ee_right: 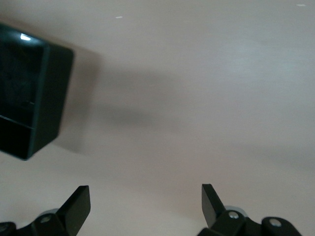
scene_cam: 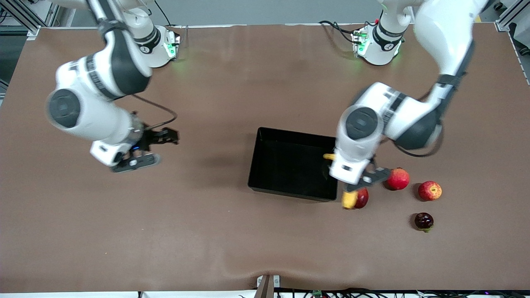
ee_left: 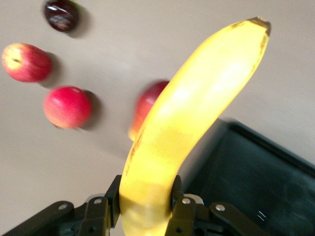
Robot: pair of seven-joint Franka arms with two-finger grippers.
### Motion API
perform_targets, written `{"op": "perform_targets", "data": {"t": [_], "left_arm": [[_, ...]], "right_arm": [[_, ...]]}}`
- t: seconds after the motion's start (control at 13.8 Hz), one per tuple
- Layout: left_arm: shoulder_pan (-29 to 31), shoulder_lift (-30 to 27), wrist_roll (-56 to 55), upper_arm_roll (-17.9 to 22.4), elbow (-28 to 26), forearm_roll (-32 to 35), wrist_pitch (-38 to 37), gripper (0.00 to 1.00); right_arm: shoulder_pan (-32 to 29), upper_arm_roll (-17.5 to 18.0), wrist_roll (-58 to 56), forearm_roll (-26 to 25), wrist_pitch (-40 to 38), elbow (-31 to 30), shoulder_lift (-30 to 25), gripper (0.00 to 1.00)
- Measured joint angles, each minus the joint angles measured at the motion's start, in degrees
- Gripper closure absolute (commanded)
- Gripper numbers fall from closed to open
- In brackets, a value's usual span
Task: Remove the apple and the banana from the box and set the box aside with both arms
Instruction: 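Lift the banana out while the right gripper reaches the tray rim, then place the banana by the mango while the right gripper grips the tray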
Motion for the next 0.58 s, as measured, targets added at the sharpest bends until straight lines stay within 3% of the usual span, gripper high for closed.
{"op": "perform_targets", "data": {"t": [0.29,0.58], "left_arm": [[8.54,1.79,7.59,0.02,-0.23,-0.24,-0.05,1.0],[11.75,4.81,17.14,0.14,-0.33,-0.23,2.34,1.0]], "right_arm": [[7.8,0.04,11.29,-0.2,6.86,-0.07,3.73,0.0],[12.64,0.01,23.88,-2.92,12.71,5.74,13.74,0.0]]}}
